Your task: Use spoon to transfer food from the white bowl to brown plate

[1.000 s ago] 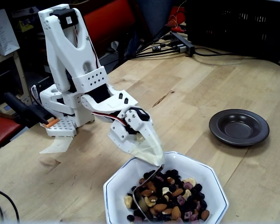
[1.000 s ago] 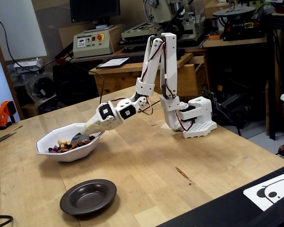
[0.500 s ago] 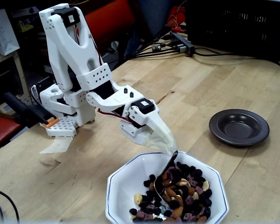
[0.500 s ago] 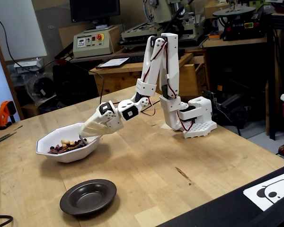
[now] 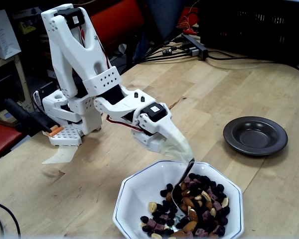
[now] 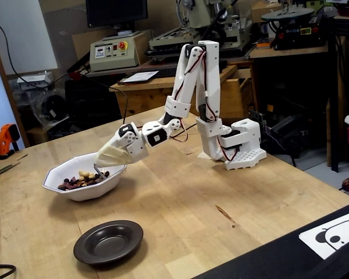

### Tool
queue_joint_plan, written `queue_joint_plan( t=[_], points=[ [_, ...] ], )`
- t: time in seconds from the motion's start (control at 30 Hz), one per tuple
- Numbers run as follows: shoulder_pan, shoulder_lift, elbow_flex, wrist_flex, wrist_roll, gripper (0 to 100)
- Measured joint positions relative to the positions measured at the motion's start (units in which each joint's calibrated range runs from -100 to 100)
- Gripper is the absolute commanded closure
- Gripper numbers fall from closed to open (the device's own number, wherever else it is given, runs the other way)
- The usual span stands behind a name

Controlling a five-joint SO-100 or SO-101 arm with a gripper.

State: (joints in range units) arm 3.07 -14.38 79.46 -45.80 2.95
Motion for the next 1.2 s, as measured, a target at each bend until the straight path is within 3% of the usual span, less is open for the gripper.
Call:
queue_joint_plan(
  t=[0.7, 1.2],
  points=[
    [6.06, -1.2, -1.18, 0.72, -1.61, 96],
    [6.13, -16.66, -2.44, 21.44, -1.56, 96]
  ],
)
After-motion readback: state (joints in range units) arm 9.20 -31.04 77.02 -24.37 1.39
